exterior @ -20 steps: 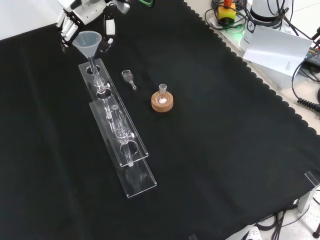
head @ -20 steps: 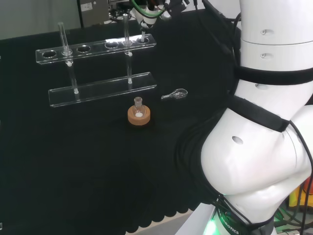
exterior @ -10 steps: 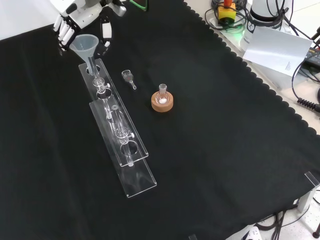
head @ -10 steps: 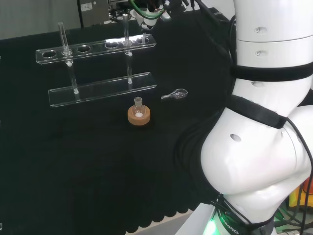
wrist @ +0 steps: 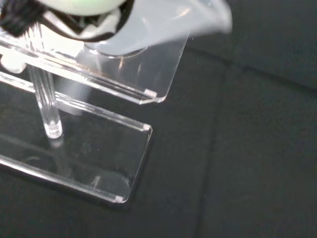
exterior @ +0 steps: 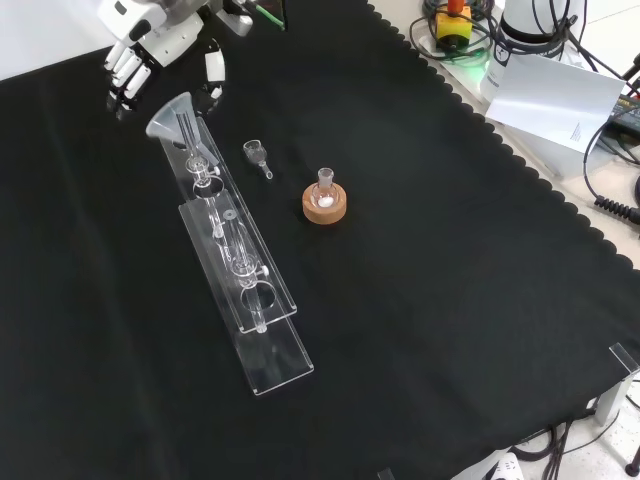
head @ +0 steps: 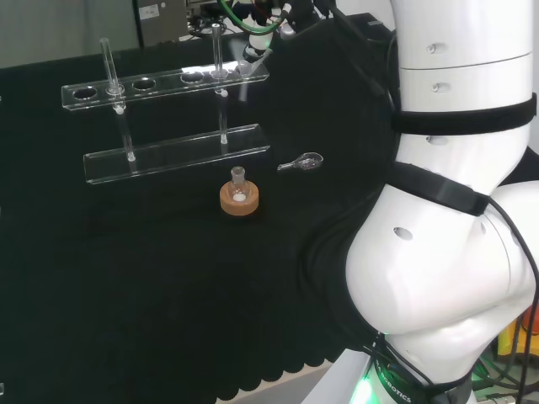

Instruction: Put the funnel back on the funnel stand.

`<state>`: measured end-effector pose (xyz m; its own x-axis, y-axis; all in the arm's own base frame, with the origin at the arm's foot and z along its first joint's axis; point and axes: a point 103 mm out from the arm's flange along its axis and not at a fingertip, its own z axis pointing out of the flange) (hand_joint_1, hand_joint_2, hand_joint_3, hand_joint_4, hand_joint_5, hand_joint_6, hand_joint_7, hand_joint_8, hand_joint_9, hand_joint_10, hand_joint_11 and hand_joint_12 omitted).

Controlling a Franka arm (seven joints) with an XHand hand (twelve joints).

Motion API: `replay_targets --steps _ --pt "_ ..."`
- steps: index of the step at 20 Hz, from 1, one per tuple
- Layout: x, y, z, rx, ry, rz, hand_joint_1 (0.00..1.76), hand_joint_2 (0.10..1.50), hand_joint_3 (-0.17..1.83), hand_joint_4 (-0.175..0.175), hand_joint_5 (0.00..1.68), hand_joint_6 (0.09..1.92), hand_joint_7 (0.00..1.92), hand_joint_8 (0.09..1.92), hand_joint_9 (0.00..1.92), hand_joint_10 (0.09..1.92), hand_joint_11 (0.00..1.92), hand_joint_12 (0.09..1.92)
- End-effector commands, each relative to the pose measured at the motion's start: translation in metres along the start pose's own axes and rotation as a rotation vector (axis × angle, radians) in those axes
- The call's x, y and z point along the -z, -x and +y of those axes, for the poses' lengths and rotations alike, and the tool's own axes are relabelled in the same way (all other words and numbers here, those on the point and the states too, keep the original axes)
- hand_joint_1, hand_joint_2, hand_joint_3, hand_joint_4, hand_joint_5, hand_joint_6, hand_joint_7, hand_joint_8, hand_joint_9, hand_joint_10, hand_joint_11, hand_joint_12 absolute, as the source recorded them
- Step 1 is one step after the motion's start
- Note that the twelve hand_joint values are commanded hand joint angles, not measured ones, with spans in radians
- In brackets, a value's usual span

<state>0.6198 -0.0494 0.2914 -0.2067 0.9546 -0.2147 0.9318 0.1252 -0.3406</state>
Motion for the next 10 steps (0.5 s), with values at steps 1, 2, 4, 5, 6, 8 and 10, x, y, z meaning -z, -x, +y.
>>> replay_targets --steps 1,2,4,5,6,8,10 --pt "-0.002 -0.008 -0.007 0.015 -0.035 0.014 0.76 0.59 0.58 -0.061 0.21 0.09 0.0 0.27 0.07 0.76 0.14 1.4" --pt "-0.001 -0.009 -0.01 0.014 -0.032 0.011 0.75 0.59 0.56 -0.062 0.19 0.09 0.0 0.2 0.04 0.77 0.12 1.4" --pt "0.003 -0.012 -0.016 0.009 -0.015 0.008 0.73 0.6 0.54 -0.062 0.17 0.09 0.0 0.14 0.01 0.79 0.1 1.41" --pt "0.006 -0.012 -0.02 0.005 -0.005 0.009 0.73 0.6 0.53 -0.062 0.17 0.09 0.0 0.12 0.0 0.79 0.09 1.41" --pt "0.009 -0.013 -0.025 -0.001 0.005 0.009 0.73 0.6 0.53 -0.062 0.16 0.09 0.0 0.12 0.0 0.79 0.09 1.41" --pt "0.016 -0.015 -0.038 -0.009 0.028 0.009 0.72 0.6 0.52 -0.062 0.16 0.09 0.0 0.12 0.0 0.79 0.08 1.41" --pt "0.024 -0.017 -0.054 -0.021 0.048 0.009 0.72 0.6 0.52 -0.062 0.16 0.09 0.0 0.12 0.0 0.79 0.08 1.41"
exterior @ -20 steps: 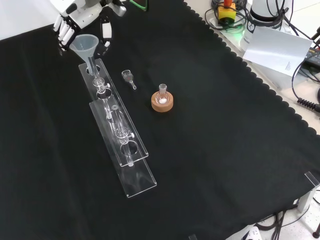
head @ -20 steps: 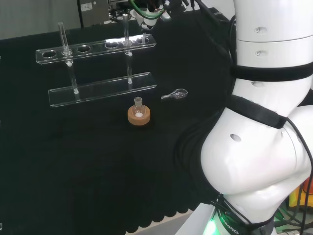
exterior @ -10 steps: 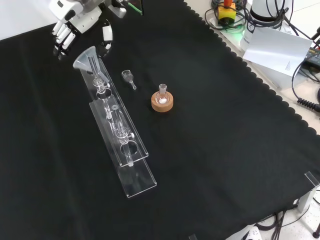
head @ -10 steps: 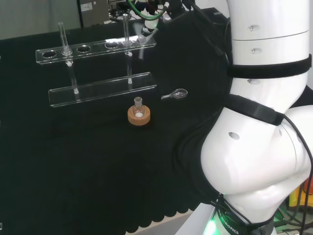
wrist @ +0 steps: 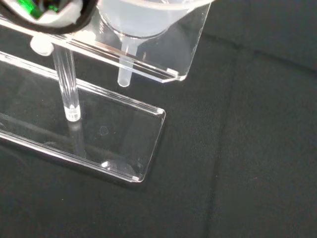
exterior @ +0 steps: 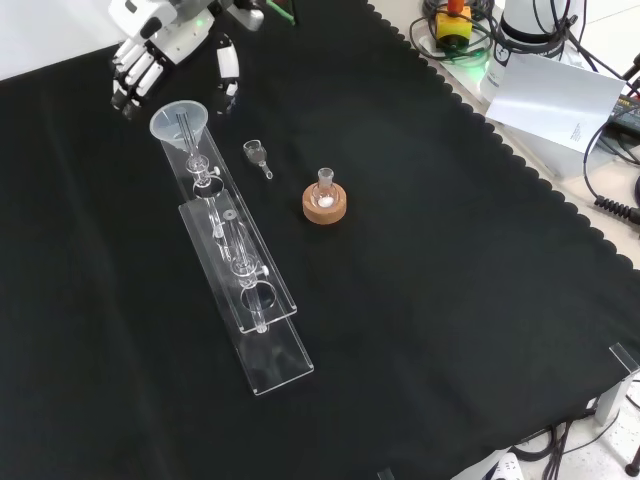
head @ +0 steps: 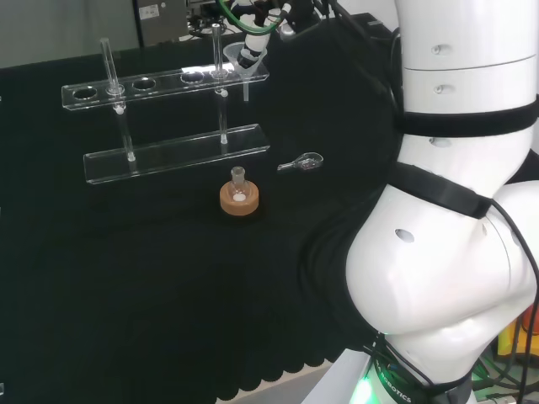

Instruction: Put the funnel back on the funnel stand.

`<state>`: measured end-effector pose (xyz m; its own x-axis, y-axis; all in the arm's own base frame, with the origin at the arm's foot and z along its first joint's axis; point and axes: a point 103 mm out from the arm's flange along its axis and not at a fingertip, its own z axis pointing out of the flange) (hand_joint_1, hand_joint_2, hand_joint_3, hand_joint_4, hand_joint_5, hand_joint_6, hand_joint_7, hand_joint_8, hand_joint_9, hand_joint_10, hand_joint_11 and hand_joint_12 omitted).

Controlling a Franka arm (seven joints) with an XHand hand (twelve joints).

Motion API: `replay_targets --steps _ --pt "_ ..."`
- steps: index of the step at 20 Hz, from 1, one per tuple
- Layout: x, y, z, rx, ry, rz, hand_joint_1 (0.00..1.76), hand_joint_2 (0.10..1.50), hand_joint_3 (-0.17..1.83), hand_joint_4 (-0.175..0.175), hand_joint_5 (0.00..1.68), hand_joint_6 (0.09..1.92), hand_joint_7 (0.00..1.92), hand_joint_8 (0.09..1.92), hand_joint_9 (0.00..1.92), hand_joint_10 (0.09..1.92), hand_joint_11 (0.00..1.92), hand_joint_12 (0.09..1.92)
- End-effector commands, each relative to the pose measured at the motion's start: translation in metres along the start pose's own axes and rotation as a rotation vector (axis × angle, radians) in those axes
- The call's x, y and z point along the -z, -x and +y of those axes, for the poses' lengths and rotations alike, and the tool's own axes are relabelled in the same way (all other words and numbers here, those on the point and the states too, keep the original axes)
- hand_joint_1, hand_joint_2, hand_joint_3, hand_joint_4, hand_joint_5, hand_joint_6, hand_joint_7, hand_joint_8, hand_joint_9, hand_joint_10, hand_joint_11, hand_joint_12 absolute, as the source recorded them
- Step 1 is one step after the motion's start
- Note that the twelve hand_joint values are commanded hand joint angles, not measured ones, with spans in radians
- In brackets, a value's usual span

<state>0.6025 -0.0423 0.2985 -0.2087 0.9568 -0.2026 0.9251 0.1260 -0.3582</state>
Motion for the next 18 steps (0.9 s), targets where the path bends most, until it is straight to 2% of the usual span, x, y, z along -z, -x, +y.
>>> replay_targets --steps 1,4,8,10,14,18 --pt "0.023 -0.01 -0.045 -0.027 0.077 -0.002 0.72 0.6 0.52 -0.062 0.16 0.09 0.01 0.13 0.0 0.8 0.08 1.41" --pt "0.031 -0.012 -0.071 -0.036 0.109 0.01 0.72 0.61 0.5 -0.064 0.16 0.09 0.01 0.17 0.02 0.8 0.08 1.41" --pt "0.032 -0.019 -0.102 -0.06 0.142 0.026 0.73 0.62 0.49 -0.065 0.21 0.09 0.01 0.48 0.14 0.76 0.11 1.41" --pt "0.028 -0.024 -0.118 -0.07 0.147 0.028 0.74 0.63 0.5 -0.066 0.23 0.09 0.02 0.57 0.19 0.76 0.13 1.4" --pt "0.016 -0.034 -0.153 -0.081 0.154 0.045 0.74 0.63 0.51 -0.066 0.25 0.09 0.04 0.63 0.25 0.75 0.15 1.4" --pt "-0.001 -0.043 -0.175 -0.09 0.161 0.071 0.75 0.62 0.53 -0.067 0.26 0.09 0.07 0.66 0.32 0.73 0.18 1.39"
